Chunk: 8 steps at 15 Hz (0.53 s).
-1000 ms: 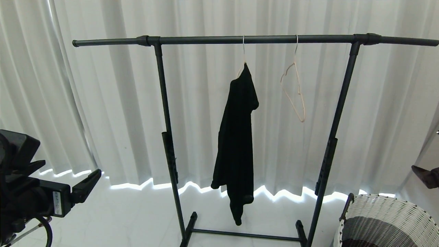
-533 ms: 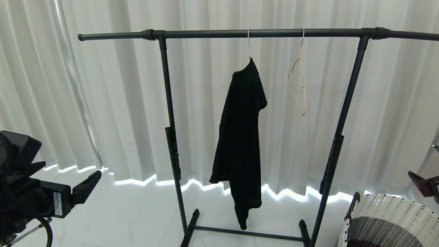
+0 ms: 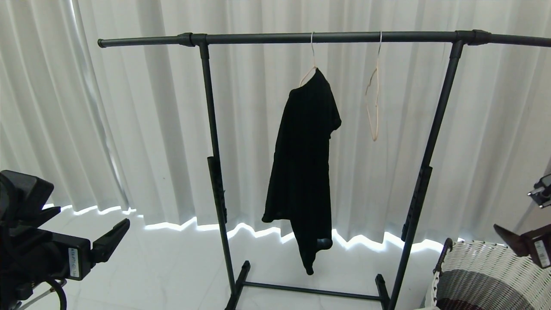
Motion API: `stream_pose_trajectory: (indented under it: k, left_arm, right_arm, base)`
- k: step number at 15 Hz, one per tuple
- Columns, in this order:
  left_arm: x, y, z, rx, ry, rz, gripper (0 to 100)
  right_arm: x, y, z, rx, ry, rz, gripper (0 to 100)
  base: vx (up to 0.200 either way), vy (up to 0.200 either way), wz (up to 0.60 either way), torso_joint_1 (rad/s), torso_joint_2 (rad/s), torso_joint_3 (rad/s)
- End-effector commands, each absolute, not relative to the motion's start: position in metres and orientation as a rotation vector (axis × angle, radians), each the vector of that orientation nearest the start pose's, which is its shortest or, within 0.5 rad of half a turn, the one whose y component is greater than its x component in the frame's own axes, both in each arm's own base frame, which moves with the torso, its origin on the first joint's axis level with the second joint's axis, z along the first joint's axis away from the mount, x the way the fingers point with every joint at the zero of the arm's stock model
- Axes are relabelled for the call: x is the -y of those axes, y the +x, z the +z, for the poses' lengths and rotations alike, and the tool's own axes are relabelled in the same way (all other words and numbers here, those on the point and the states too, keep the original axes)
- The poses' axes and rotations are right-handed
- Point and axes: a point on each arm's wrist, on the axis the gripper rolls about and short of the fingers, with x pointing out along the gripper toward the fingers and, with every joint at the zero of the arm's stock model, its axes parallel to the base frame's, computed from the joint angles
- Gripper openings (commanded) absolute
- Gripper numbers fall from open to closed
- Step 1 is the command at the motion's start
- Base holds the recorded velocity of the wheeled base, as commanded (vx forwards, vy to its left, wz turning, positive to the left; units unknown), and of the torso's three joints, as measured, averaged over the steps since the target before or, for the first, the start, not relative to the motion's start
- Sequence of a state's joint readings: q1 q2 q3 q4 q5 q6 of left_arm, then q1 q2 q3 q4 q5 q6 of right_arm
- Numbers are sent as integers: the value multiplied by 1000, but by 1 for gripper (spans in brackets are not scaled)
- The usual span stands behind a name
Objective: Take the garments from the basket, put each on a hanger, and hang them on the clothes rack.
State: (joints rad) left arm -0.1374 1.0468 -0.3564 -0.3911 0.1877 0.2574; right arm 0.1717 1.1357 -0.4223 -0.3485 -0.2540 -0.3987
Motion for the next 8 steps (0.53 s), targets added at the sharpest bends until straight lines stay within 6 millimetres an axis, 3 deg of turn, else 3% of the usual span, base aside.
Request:
stream_pose_trajectory:
  k: [1,5,8]
  left_arm:
    - [16,129,176,-299,308,-9,100]
    - [21,130,183,-268,308,-41,100]
    - [27,130,186,-252,313,-84,100]
  right_arm:
    - [-26,153,151,-476,-479,120,100]
    - [-31,143,111,-653,-493,226,100]
    - [-42,140,84,-801,-411,269,100]
  base:
    - [0,0,0,0,0,0]
    - [0,0,0,0,0,0]
    - [0,0,0,0,0,0]
